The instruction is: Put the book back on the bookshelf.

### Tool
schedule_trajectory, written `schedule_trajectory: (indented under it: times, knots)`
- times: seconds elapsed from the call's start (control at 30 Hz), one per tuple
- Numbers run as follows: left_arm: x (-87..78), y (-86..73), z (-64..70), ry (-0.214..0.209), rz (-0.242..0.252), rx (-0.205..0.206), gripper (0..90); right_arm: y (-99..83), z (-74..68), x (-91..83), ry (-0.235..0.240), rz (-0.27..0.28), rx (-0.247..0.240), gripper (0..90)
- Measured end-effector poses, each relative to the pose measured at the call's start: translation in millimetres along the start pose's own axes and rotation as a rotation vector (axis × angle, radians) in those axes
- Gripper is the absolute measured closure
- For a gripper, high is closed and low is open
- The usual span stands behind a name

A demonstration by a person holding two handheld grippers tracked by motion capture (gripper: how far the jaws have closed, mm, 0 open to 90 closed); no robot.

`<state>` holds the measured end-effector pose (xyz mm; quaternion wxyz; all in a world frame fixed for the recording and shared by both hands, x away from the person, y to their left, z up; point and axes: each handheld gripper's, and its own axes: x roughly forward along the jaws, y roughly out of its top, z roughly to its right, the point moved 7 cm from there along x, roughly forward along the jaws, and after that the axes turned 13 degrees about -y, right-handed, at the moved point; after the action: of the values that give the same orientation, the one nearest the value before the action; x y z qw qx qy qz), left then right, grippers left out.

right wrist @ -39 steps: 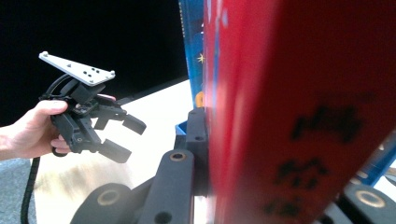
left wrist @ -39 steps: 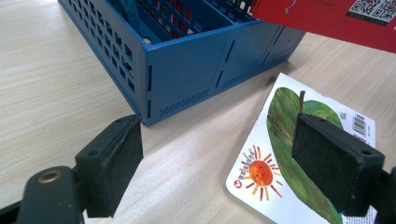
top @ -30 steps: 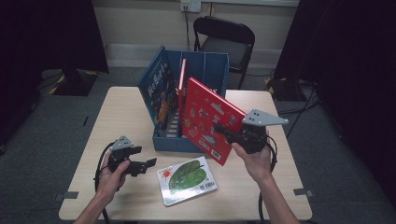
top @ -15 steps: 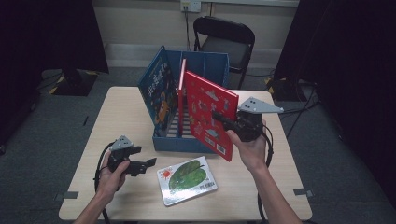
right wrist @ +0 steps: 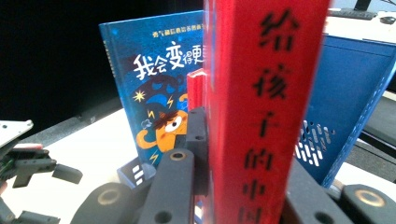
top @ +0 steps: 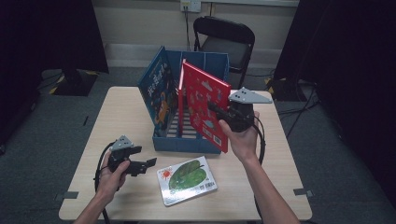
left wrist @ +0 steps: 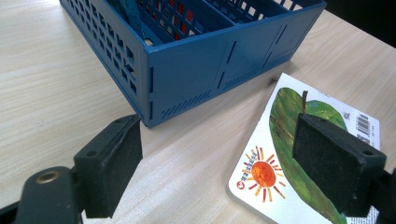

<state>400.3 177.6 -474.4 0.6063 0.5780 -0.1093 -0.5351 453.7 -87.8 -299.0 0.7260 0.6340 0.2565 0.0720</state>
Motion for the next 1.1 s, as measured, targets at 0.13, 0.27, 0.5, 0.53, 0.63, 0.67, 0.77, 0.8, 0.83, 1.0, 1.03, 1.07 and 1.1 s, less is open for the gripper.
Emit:
schedule_trajectory:
  times: [0.13, 0.27, 0.5, 0.53, 0.63, 0.67, 0.77, 0.8, 0.83, 1.0, 1.03, 1.07, 1.1]
  knots:
    - [0.3, 0.0, 0.3, -0.001, 0.002, 0.0, 15.8, 2.2, -1.7, 13.1, -0.027, -0.005, 0.005, 80.6]
    - [0.6, -0.1, 0.2, -0.003, 0.001, 0.0, 15.8, 3.4, -2.2, 21.2, -0.04, -0.004, 0.011, 80.6]
    - [0.3, -0.3, -0.1, -0.003, 0.0, -0.001, 15.8, 6.9, -5.2, 40.3, -0.083, -0.025, 0.034, 80.6]
    - [0.2, -0.2, -0.3, -0.001, 0.001, -0.001, 15.8, 7.4, -5.3, 44.5, -0.102, -0.028, 0.041, 80.6]
    - [0.3, -0.3, -0.6, -0.002, 0.002, 0.0, 15.8, 7.6, -4.9, 49.1, -0.118, -0.032, 0.042, 80.6]
    - [0.3, -0.3, -0.5, -0.003, 0.003, 0.0, 15.8, 7.5, -4.9, 51.7, -0.127, -0.032, 0.046, 80.6]
    - [0.7, -0.6, -0.5, -0.003, 0.001, -0.002, 15.8, 7.6, -4.9, 57.6, -0.15, -0.03, 0.052, 80.6]
    - [0.9, -0.7, -0.6, -0.003, -0.002, 0.0, 15.8, 8.0, -4.9, 61.3, -0.165, -0.028, 0.056, 80.6]
    - [0.9, -0.7, -0.6, -0.003, -0.002, 0.0, 15.8, 8.0, -4.9, 61.3, -0.165, -0.028, 0.056, 80.6]
    - [1.3, -0.7, 0.0, -0.004, -0.003, 0.003, 15.8, 9.8, -6.0, 76.5, -0.208, -0.036, 0.079, 80.6]
    - [1.3, -0.7, 0.0, -0.004, -0.003, 0.003, 15.9, 9.8, -6.0, 76.5, -0.208, -0.036, 0.079, 80.6]
    - [1.1, -0.8, 0.3, -0.005, -0.002, 0.002, 15.8, 10.1, -6.2, 80.4, -0.22, -0.038, 0.081, 80.6]
    - [1.1, -0.8, 0.3, -0.005, -0.002, 0.002, 15.9, 10.1, -6.2, 80.4, -0.22, -0.038, 0.081, 80.6]
